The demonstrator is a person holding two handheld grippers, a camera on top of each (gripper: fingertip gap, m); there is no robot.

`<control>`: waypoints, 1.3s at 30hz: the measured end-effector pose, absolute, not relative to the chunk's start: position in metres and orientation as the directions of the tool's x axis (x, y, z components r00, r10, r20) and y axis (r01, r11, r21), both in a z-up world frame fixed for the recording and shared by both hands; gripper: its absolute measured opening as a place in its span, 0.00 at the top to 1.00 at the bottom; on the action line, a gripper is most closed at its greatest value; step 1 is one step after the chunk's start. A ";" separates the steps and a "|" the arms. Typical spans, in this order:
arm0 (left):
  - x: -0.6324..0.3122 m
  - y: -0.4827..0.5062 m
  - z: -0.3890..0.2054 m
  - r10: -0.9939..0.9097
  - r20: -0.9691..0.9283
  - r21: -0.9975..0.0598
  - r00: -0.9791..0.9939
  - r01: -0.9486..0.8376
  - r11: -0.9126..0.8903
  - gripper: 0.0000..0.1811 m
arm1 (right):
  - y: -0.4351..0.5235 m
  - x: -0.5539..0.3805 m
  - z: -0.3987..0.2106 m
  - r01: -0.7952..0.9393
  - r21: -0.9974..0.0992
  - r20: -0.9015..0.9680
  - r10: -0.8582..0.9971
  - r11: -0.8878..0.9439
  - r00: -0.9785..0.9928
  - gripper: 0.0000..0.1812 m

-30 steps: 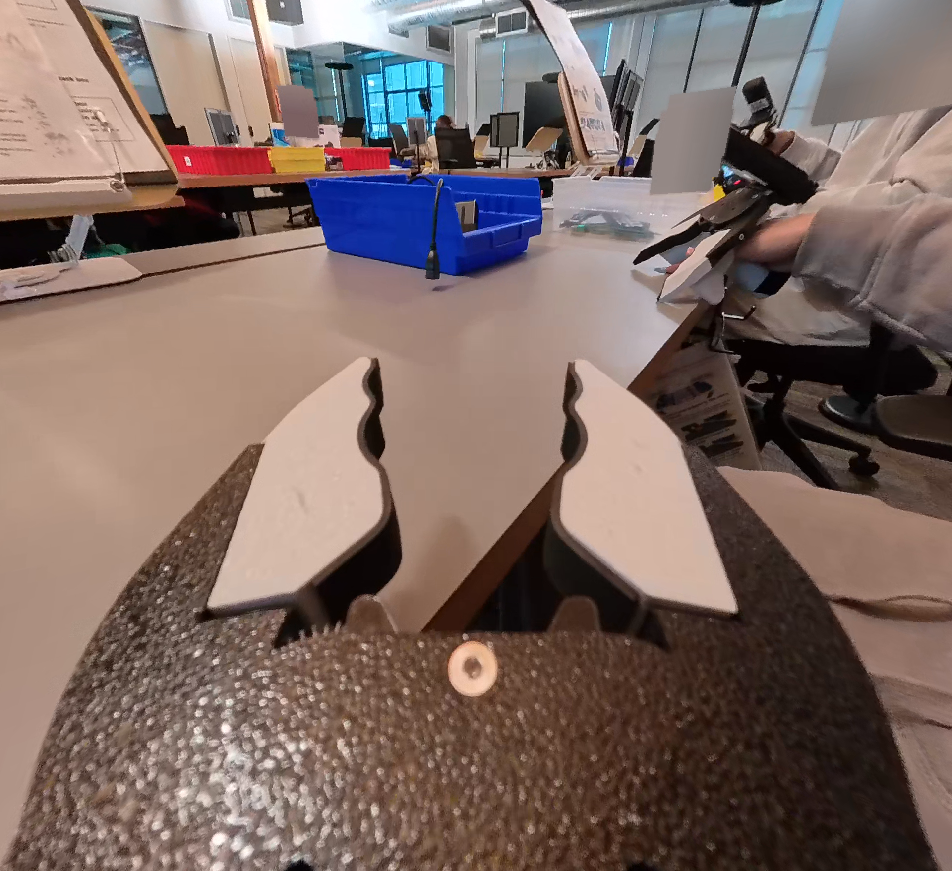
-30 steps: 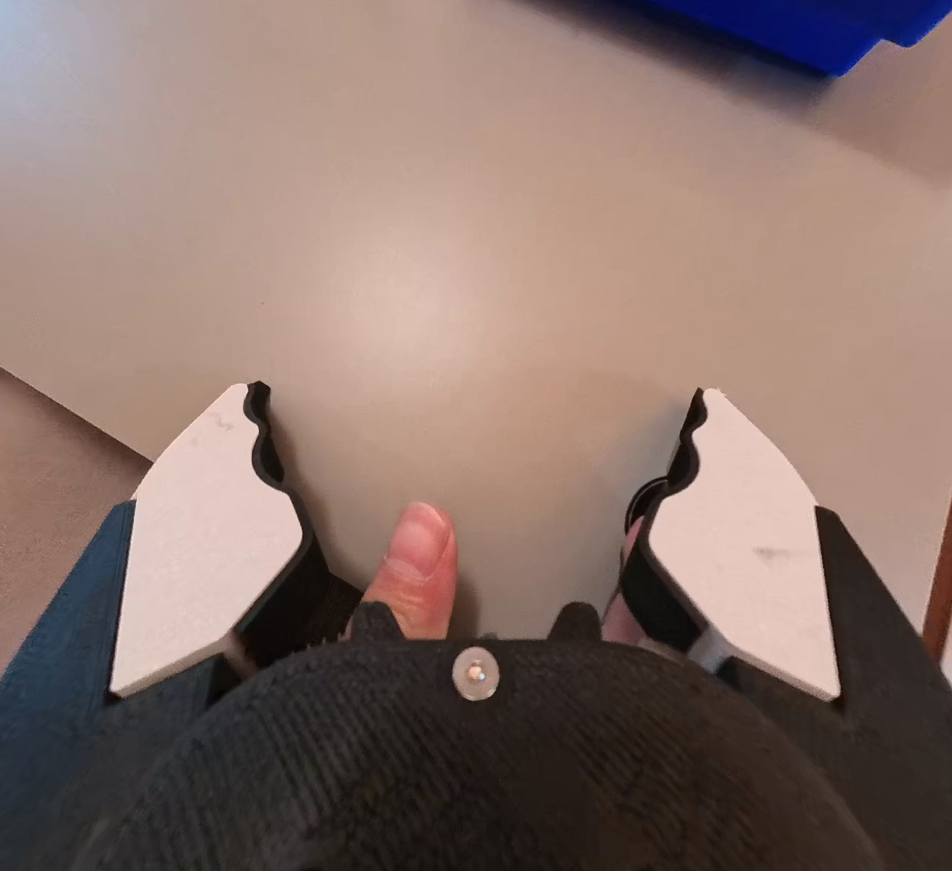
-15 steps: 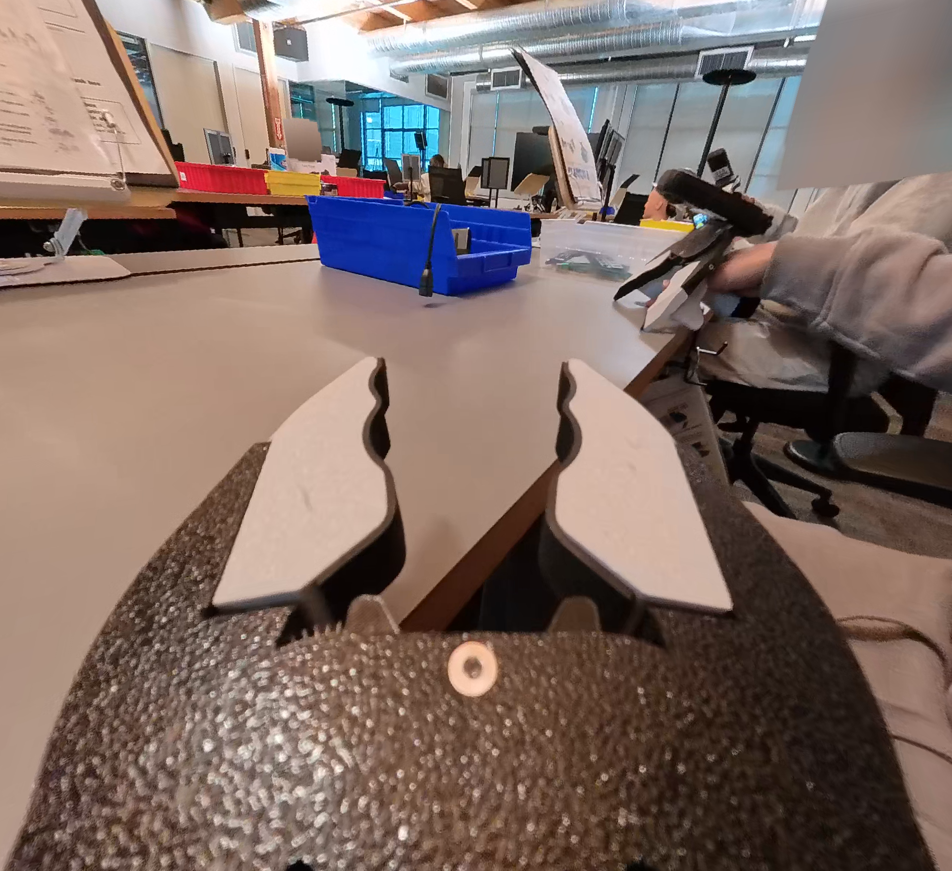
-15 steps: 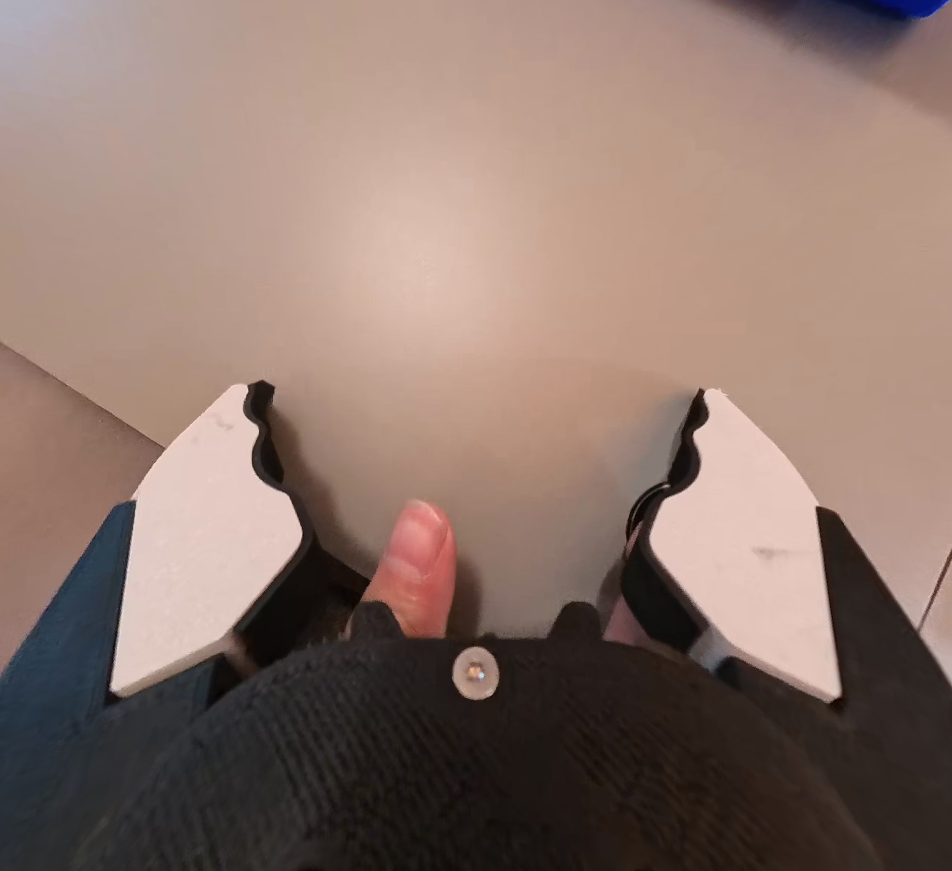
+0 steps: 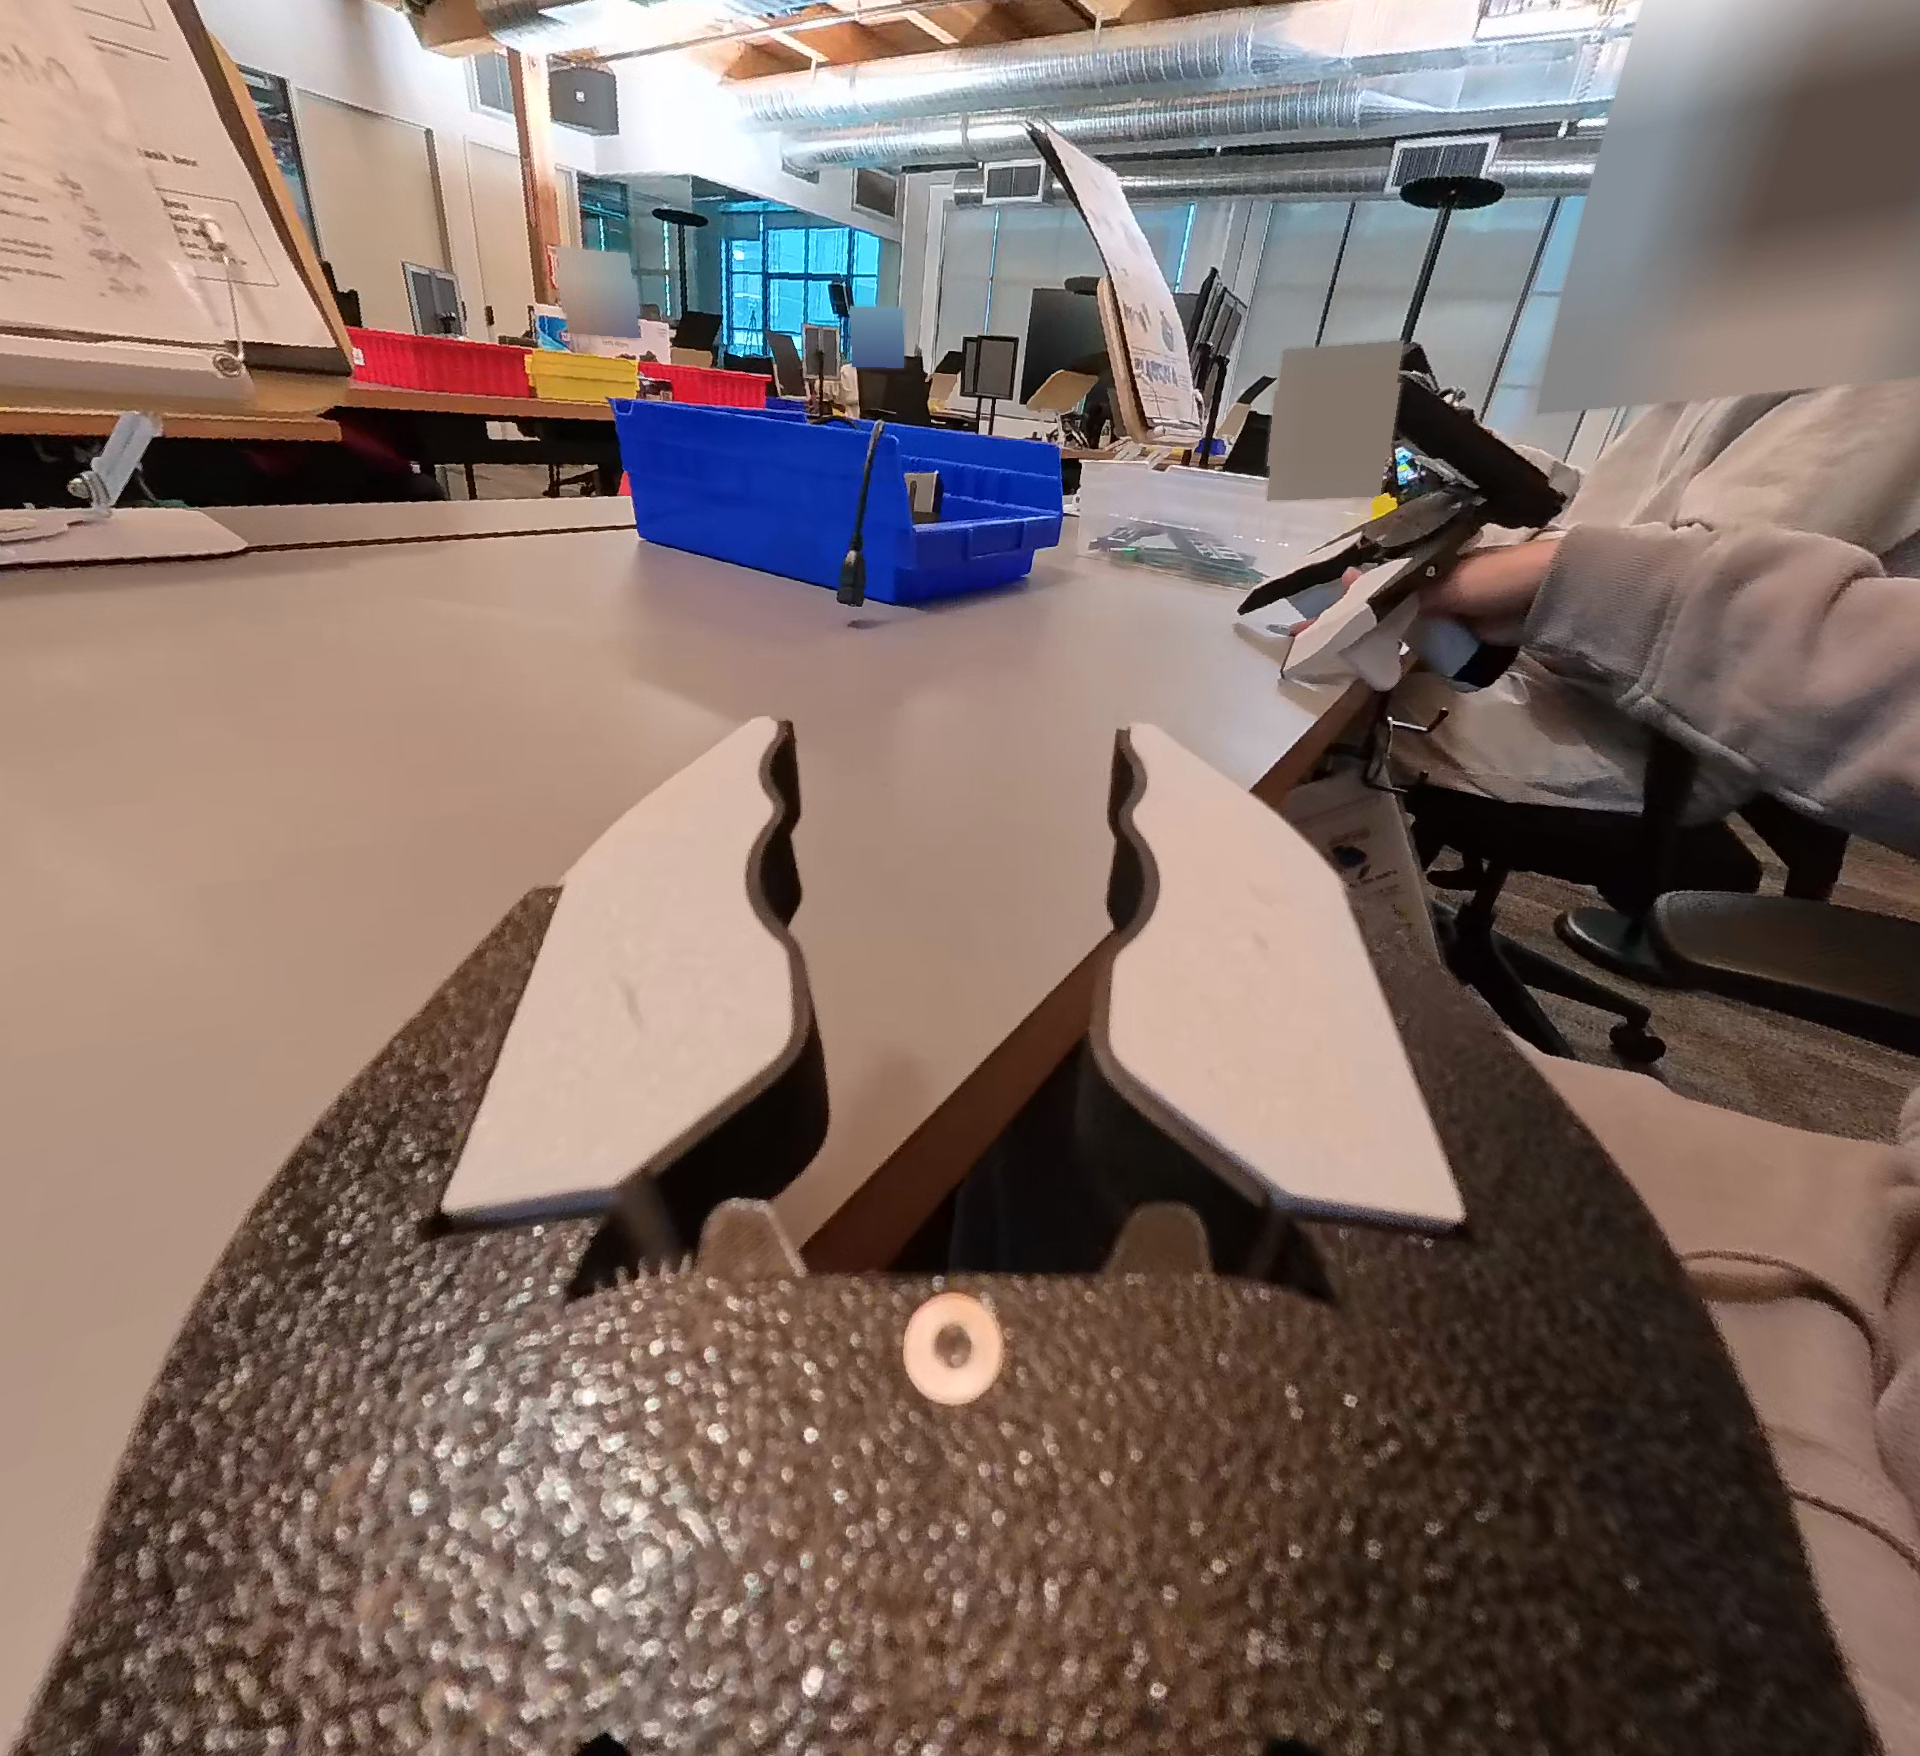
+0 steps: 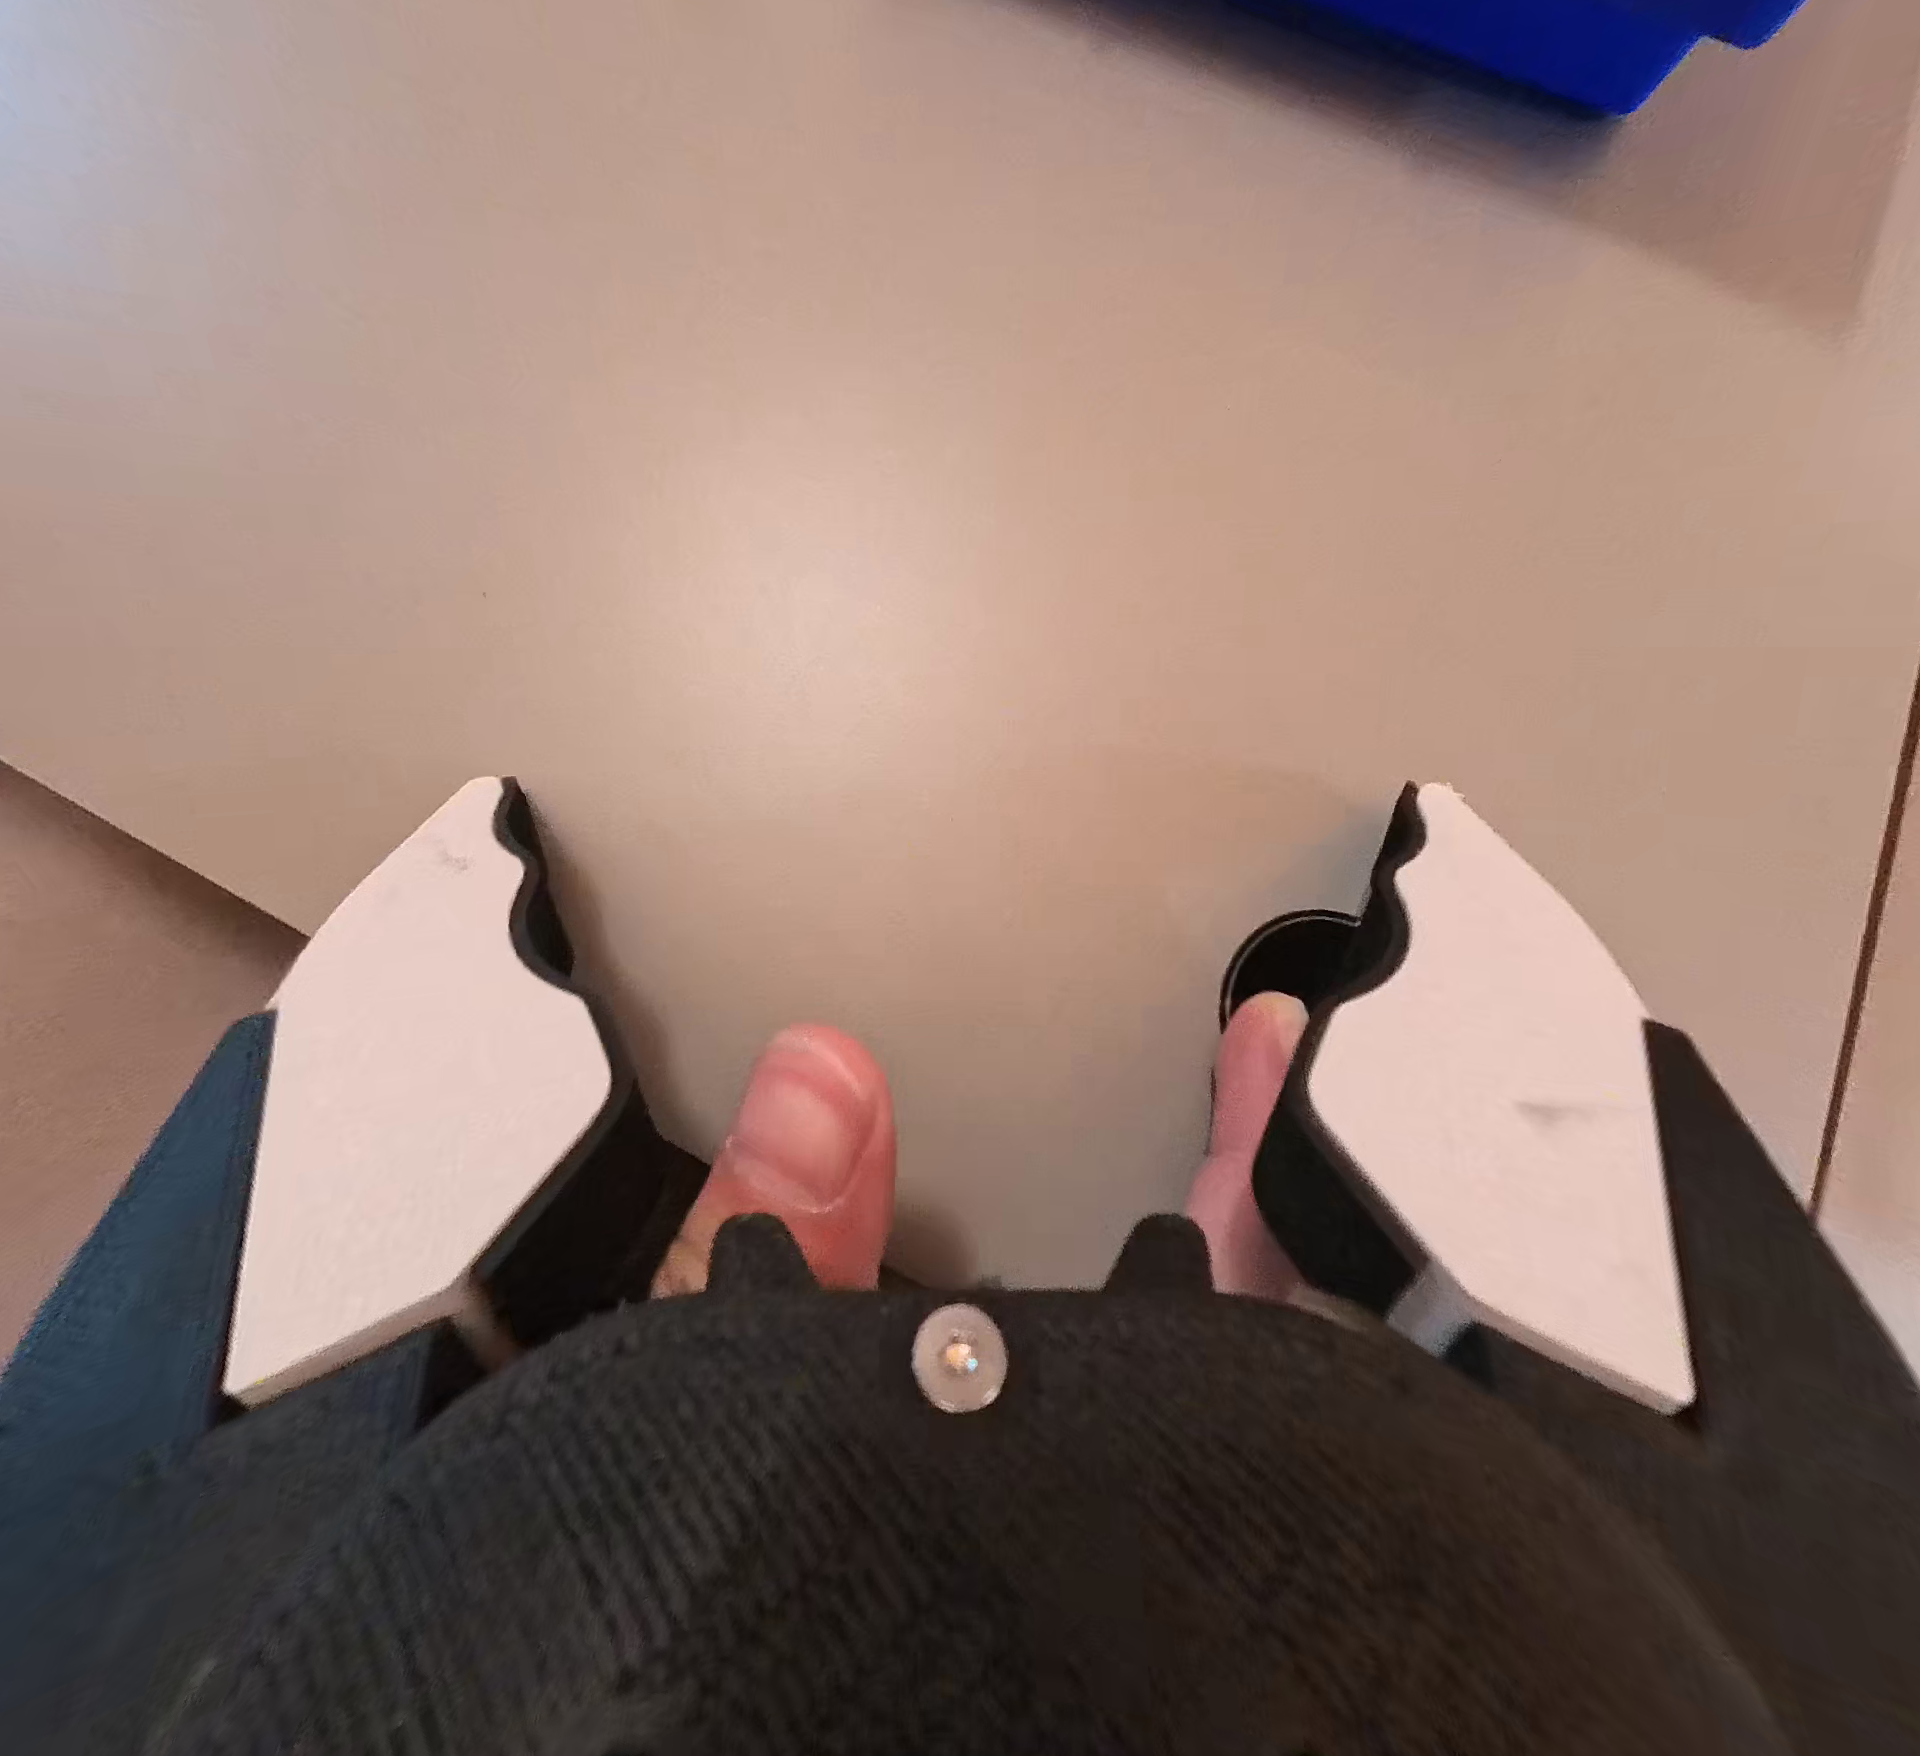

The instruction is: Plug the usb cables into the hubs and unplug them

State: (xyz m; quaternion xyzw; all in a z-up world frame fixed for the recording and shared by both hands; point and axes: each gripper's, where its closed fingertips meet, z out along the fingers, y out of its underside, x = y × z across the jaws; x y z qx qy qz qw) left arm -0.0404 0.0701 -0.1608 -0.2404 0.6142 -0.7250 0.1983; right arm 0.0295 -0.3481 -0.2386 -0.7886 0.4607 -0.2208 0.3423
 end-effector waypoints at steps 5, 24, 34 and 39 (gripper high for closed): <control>-0.042 0.067 -0.161 -0.575 0.098 -0.987 -0.812 -0.007 -0.159 0.69 | -0.349 0.029 -0.236 -0.571 -0.743 0.031 -0.870 -0.350 0.492 0.20; -0.050 0.066 -0.141 -0.573 0.031 -0.979 -0.819 0.091 -0.183 0.65 | -0.348 0.031 -0.215 -0.515 -0.786 0.060 -0.872 -0.342 0.486 0.20; -0.051 0.067 -0.128 -0.584 0.011 -0.974 -0.811 0.124 -0.191 0.65 | -0.349 0.033 -0.201 -0.502 -0.797 0.069 -0.877 -0.336 0.476 0.19; -0.052 0.068 -0.122 -0.584 -0.003 -0.971 -0.812 0.141 -0.192 0.65 | -0.349 0.033 -0.195 -0.499 -0.800 0.071 -0.877 -0.334 0.474 0.19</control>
